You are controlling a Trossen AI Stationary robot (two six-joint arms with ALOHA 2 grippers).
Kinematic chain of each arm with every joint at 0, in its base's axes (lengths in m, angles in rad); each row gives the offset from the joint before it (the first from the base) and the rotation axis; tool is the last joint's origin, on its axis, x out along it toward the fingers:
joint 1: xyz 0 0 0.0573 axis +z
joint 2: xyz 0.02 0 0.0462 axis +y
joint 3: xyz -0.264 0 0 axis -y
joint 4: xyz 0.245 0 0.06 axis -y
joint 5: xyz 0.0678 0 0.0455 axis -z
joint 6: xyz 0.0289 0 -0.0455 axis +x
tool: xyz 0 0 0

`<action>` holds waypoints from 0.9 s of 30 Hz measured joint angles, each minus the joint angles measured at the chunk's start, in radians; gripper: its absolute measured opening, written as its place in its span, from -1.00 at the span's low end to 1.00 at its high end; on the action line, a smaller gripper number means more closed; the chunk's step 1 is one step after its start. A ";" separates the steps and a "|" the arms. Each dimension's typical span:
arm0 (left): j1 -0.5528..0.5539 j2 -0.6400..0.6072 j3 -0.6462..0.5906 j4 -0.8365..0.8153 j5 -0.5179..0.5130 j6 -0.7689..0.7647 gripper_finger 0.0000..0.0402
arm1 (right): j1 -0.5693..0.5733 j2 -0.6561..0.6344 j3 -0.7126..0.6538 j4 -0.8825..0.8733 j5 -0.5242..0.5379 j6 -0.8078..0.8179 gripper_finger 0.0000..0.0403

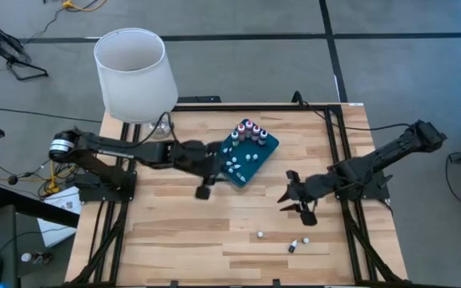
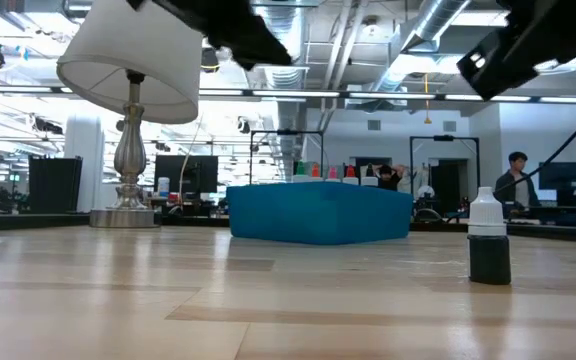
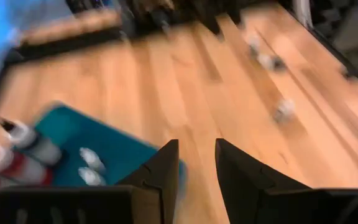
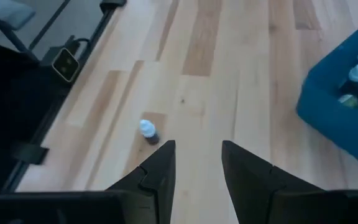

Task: Pick & Place food coloring
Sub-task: Put the small black food coloring bottle into the blue container

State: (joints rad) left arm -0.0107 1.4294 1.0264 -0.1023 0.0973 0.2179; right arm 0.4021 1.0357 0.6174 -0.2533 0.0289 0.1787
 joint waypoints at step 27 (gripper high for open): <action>-0.345 -0.006 -0.245 0.234 -0.323 -0.175 -0.52 | 0.154 0.543 0.000 0.600 0.072 0.037 -0.41</action>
State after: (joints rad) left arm -0.3554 1.4229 0.7809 0.1318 -0.2260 0.0428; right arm 0.5560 1.5787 0.6174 0.3463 0.1013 0.2162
